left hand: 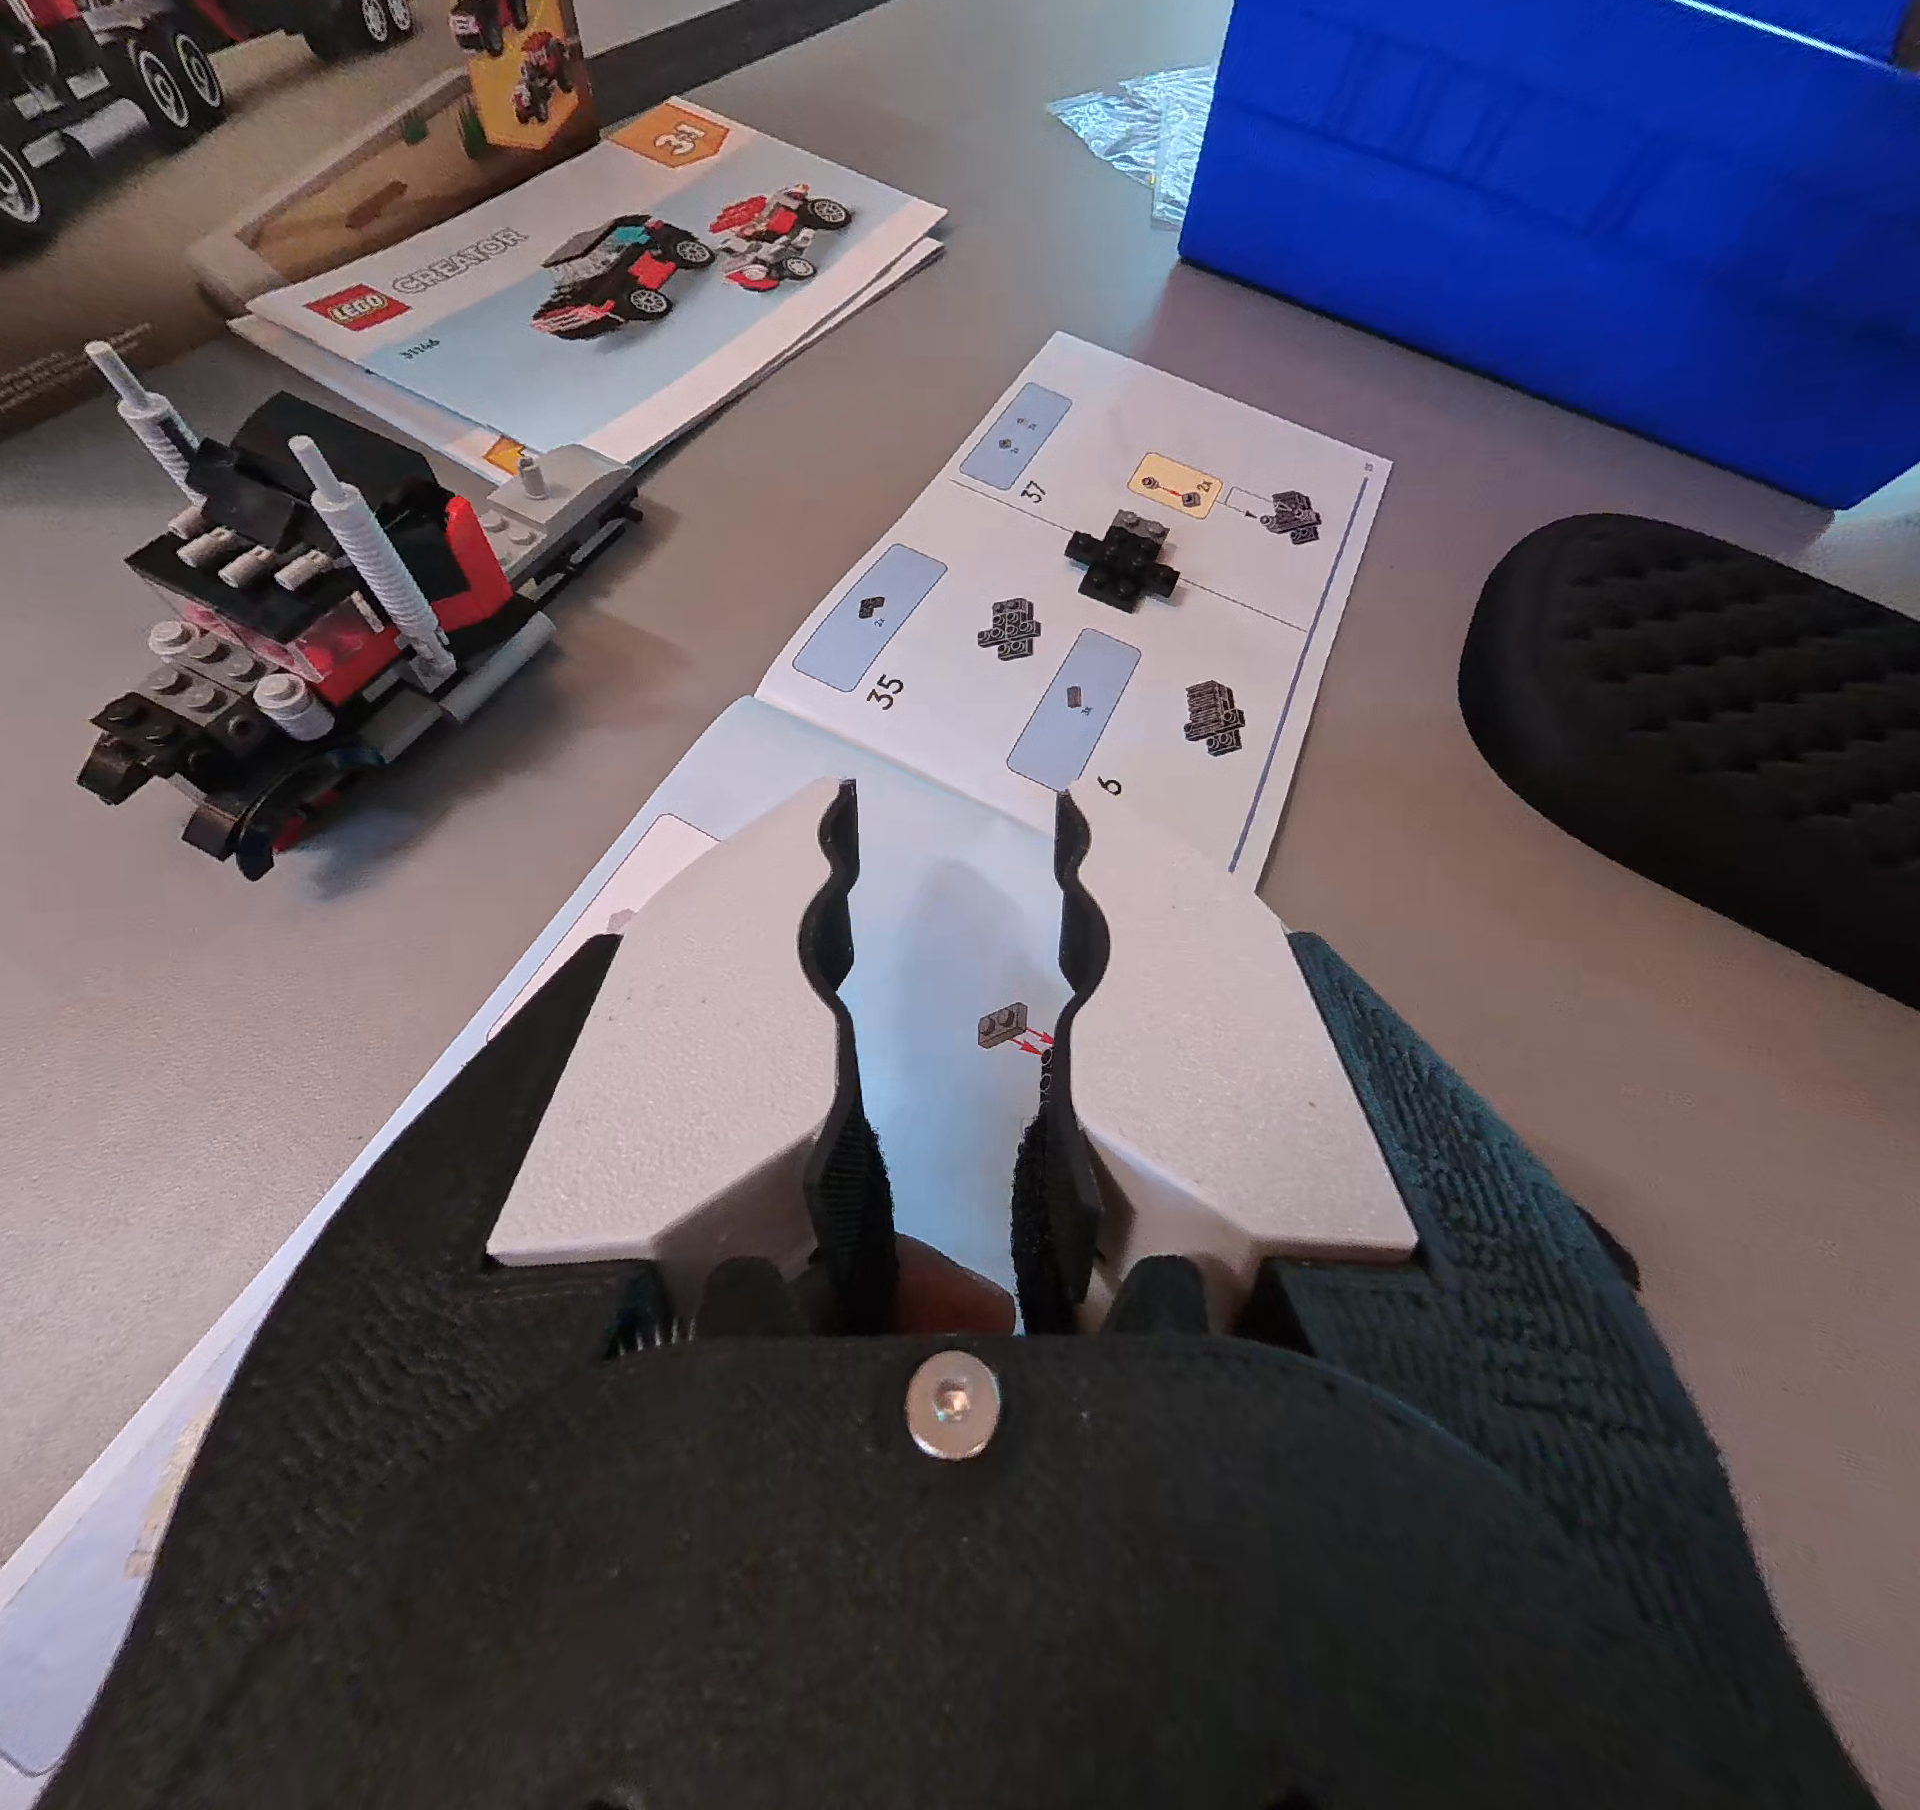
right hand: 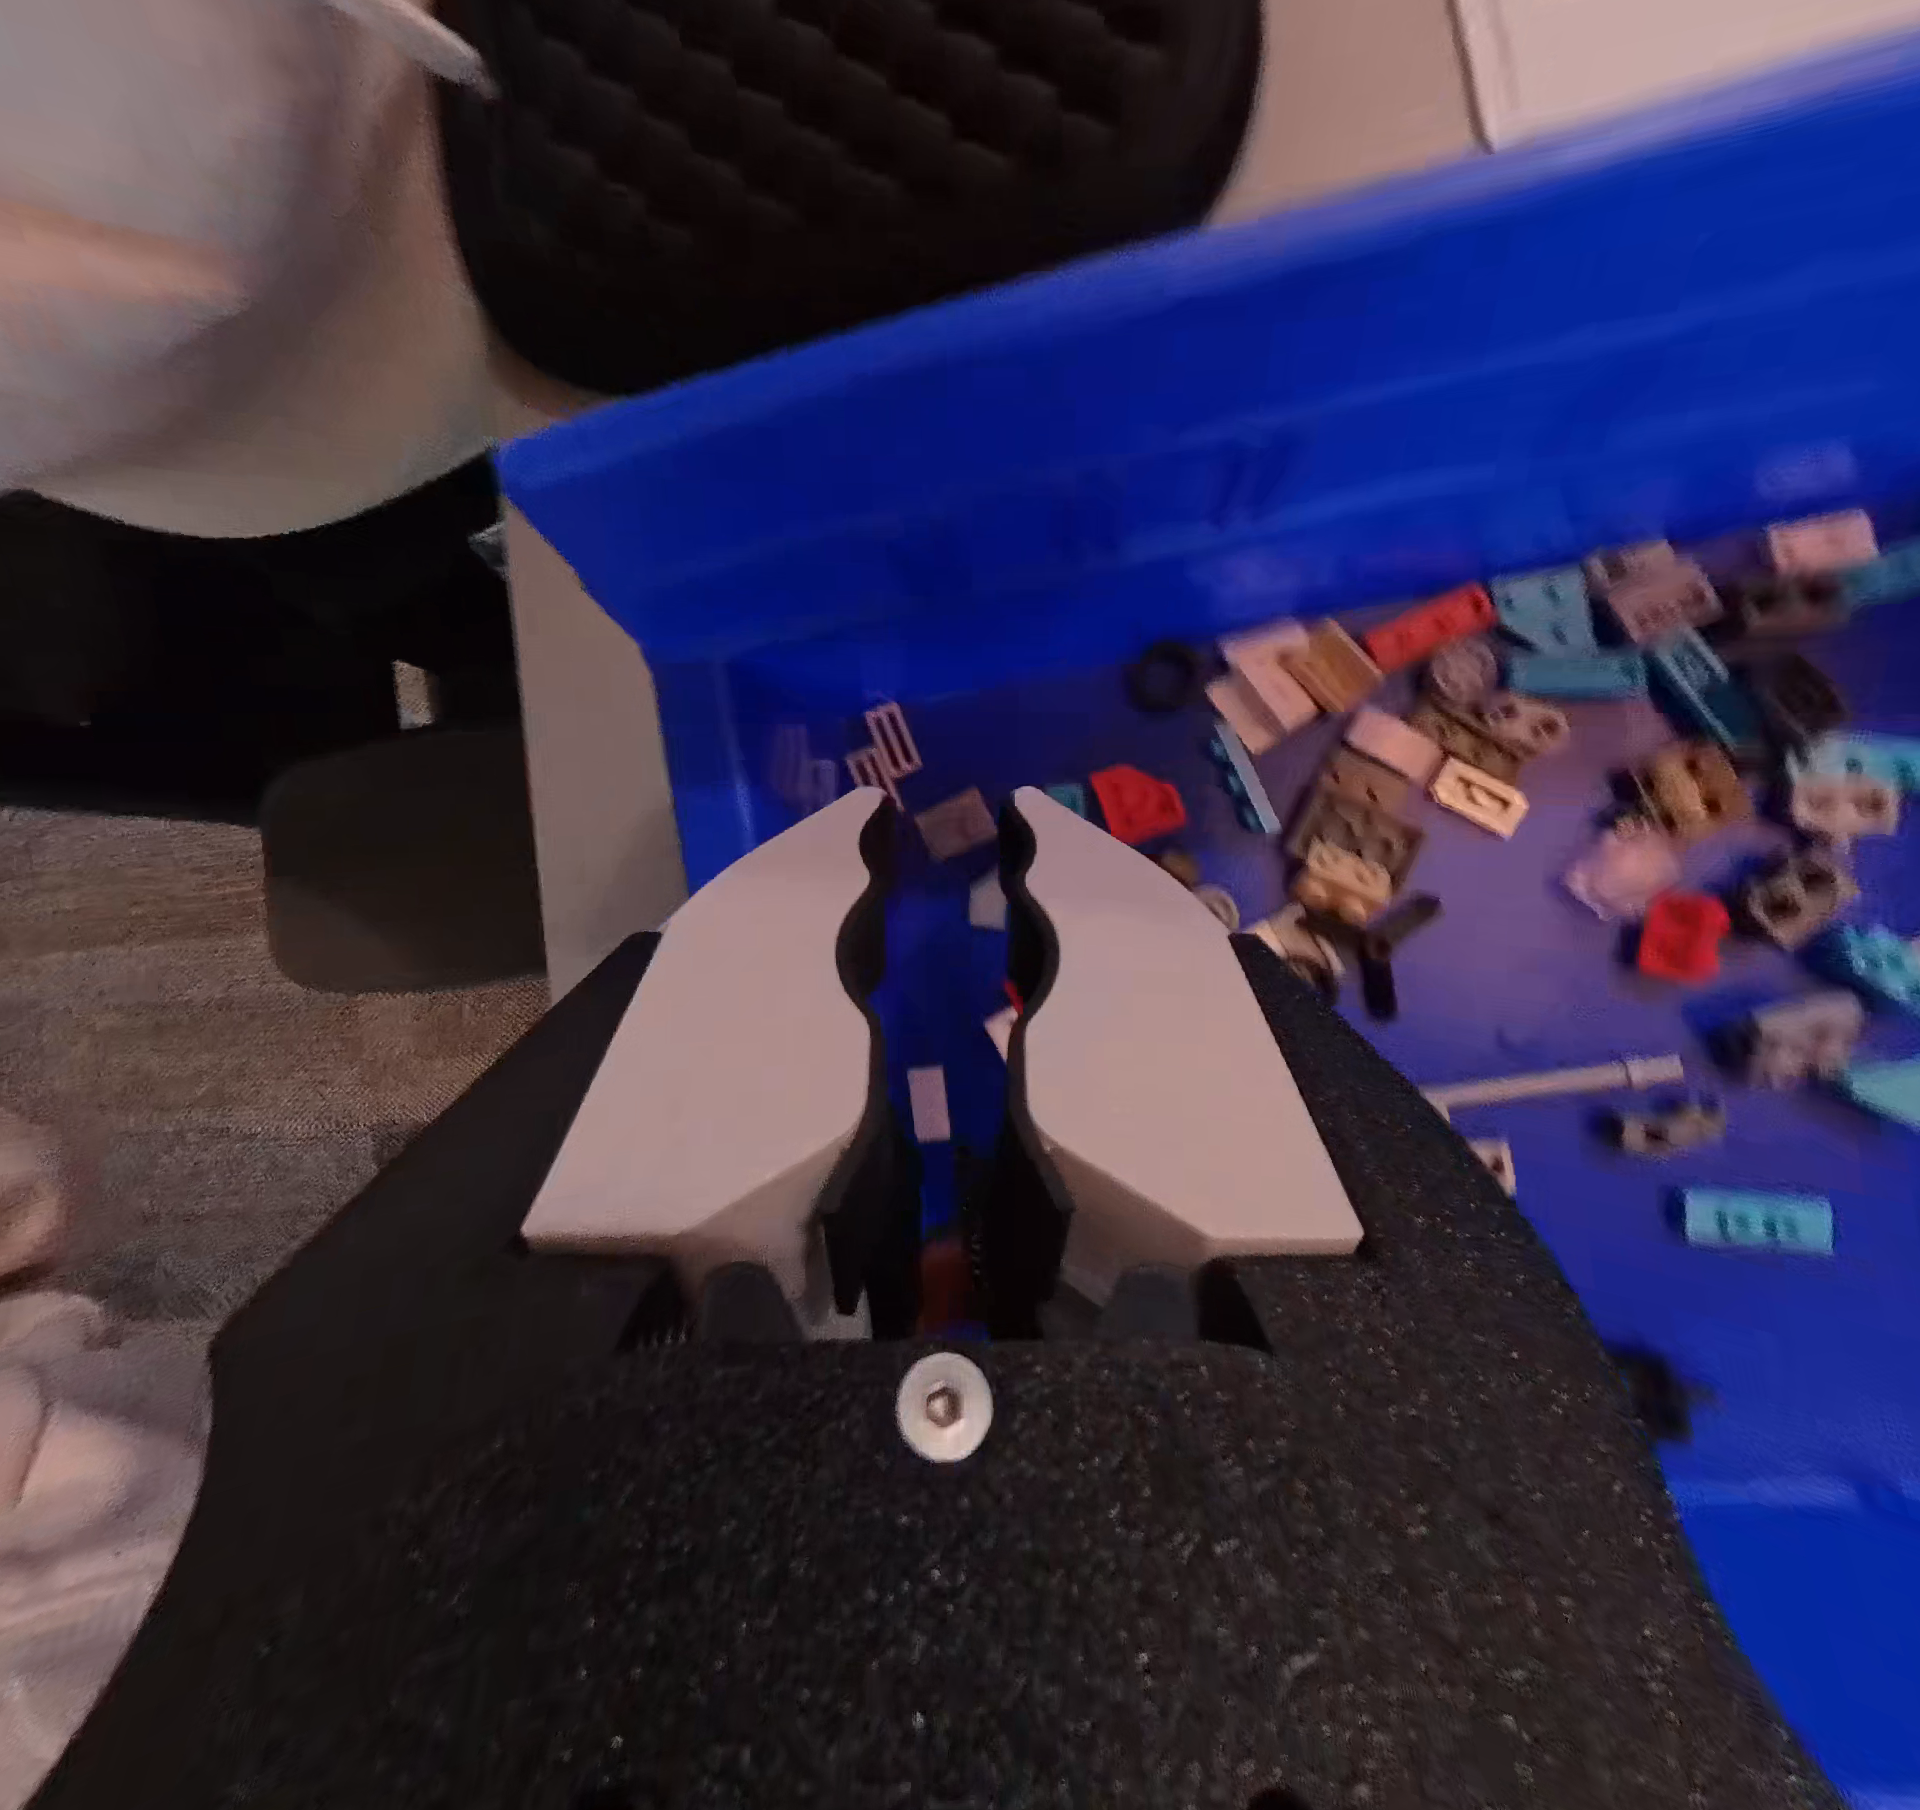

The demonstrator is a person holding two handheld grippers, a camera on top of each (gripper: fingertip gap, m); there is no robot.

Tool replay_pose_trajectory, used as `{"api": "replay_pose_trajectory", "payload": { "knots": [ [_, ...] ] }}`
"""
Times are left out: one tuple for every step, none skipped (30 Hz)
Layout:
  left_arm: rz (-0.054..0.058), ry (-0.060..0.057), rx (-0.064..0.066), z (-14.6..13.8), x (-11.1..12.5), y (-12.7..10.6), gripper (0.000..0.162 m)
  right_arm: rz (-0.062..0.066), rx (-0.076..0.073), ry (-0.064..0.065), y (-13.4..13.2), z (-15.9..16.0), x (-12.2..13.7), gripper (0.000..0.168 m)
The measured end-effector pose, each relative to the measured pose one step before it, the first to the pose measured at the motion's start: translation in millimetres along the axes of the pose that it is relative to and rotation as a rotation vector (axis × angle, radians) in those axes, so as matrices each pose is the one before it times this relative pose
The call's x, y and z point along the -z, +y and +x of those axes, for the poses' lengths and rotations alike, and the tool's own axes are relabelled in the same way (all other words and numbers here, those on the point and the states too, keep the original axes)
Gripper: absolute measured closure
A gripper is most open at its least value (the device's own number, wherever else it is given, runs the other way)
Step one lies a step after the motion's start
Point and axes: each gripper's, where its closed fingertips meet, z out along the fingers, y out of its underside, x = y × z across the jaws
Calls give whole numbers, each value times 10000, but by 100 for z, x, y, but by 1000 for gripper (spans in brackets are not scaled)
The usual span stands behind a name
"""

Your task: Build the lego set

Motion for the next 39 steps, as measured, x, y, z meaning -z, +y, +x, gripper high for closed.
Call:
{"api": "replay_pose_trajectory", "payload": {
  "knots": [
    [3,-23,1,-30,-2,-3,125,103,434,-269,-346,-372,-338,150],
    [-4,-41,24,-65,-7,8,125,8,383,-209,-203,-206,-362,151],
    [-5,-33,28,-58,2,1,125,-96,209,-317,-63,-252,-415,151],
    [0,-16,16,-32,1,-3,125,-170,91,-412,54,-328,-423,152],
    [3,-15,5,-24,2,-3,125,-172,82,-199,64,40,-366,154],
    [8,-23,1,-23,6,-15,125,-182,137,-167,108,97,-348,154],
    [6,-24,1,-26,3,-3,125,-179,143,-180,129,46,-314,154],
    [3,-19,2,-27,10,1,125,-157,125,-190,115,44,-344,154],
    [4,-13,0,-12,5,0,125,-189,82,-161,176,66,-371,154],
    [5,-4,-4,-3,8,-11,125,-231,83,-142,242,51,-362,154],
    [8,-8,-1,-7,2,-5,125,-74,150,-228,16,-132,-293,157],
    [6,-15,7,-23,0,-6,125,137,119,-86,-270,-17,-179,158],
    [5,-9,4,-13,13,-9,125,22,170,40,-69,53,-88,160],
    [11,-2,-6,2,7,-5,125,-11,178,95,31,14,32,161],
    [18,-1,-13,15,15,-28,125,-87,58,196,164,107,126,163],
    [14,-1,-10,1,5,-9,125,-103,15,249,181,147,164,164],
    [5,3,-4,6,9,-10,125,-66,-3,330,184,228,169,165],
    [-1,7,-3,15,-9,8,125,-17,-35,339,170,255,184,165],
    [4,15,-12,25,5,-10,125,32,-128,279,171,234,203,168],
    [11,28,-28,48,11,-12,125,-29,-223,187,320,132,180,168],
    [19,29,-35,71,12,-15,125,8,-239,171,262,126,206,168],
    [33,21,-36,54,35,-41,125,93,-192,226,118,225,286,168],
    [46,17,-34,50,26,-57,125,185,-187,214,-41,204,350,168],
    [45,19,-31,56,31,-65,125,340,-237,23,-338,-58,339,168],
    [21,23,-32,58,15,-18,125,473,-328,-106,-626,-193,263,166],
    [12,21,-31,51,13,-11,125,374,-283,-268,-603,-393,91,162],
    [21,5,-22,28,11,-21,125,75,-133,-144,-275,-229,-128,154],
    [23,-9,-12,0,23,-30,126,-236,62,-62,161,-140,-296,151],
    [18,-15,-3,-21,12,-22,126,-450,165,-27,445,-81,-415,148],
    [14,-23,9,-31,14,-7,126,-377,148,135,352,186,-413,149],
    [16,-20,6,-25,5,-24,126,-248,120,-9,216,32,-357,149],
    [14,-4,-7,4,18,-15,126,-212,52,-65,207,-20,-294,149],
    [13,1,-10,5,11,-17,126,152,75,-77,-294,-58,-79,149],
    [13,2,-9,6,11,-17,126,-65,69,54,31,133,-26,152],
    [6,4,-9,13,-1,-5,126,-105,128,53,-4,54,-6,153],
    [9,1,-7,2,5,-17,126,-154,205,-33,65,-98,19,156],
    [14,-1,-8,3,10,-18,126,-111,207,-7,88,-69,31,162],
    [16,-3,-9,9,4,-22,126,2,172,27,13,-56,22,165],
    [18,0,-13,6,15,-20,126,24,71,159,19,103,47,165]
  ]
}}
